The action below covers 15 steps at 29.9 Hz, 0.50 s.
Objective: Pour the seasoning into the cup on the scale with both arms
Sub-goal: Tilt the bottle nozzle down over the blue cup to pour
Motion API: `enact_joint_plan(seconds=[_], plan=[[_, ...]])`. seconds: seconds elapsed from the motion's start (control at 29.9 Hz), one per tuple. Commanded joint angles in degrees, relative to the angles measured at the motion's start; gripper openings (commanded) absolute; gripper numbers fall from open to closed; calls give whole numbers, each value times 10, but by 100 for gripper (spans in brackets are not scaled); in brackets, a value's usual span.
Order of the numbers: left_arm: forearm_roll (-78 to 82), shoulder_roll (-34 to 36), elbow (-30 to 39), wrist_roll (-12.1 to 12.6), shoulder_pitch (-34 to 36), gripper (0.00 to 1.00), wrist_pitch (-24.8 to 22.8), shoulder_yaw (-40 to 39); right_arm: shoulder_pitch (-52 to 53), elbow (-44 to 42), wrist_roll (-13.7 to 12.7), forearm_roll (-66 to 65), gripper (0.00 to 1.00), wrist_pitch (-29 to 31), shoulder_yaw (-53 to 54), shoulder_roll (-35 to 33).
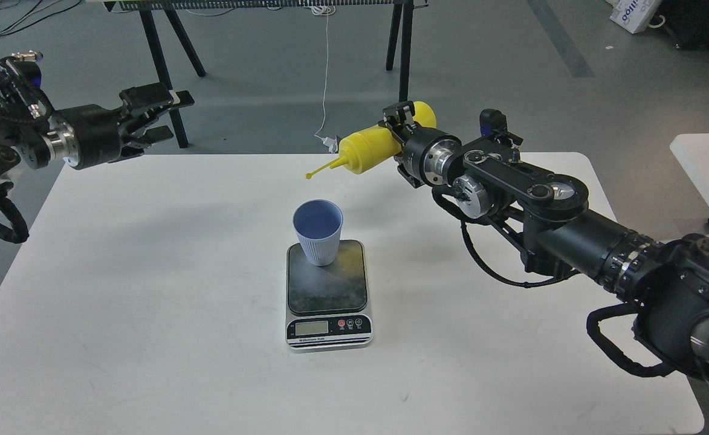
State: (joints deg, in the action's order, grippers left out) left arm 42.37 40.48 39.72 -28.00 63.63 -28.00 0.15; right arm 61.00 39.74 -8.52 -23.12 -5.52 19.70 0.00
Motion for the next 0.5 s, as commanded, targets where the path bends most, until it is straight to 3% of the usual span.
enact_joint_plan(seconds=[0.0,0.47], plan=[[-1,-4,-2,0,-1,99,0,-1,-4,14,-1,1,11,2,-6,0],[0,-4,-2,0,-7,99,0,-1,-6,16,1,-3,10,15,-41,0]])
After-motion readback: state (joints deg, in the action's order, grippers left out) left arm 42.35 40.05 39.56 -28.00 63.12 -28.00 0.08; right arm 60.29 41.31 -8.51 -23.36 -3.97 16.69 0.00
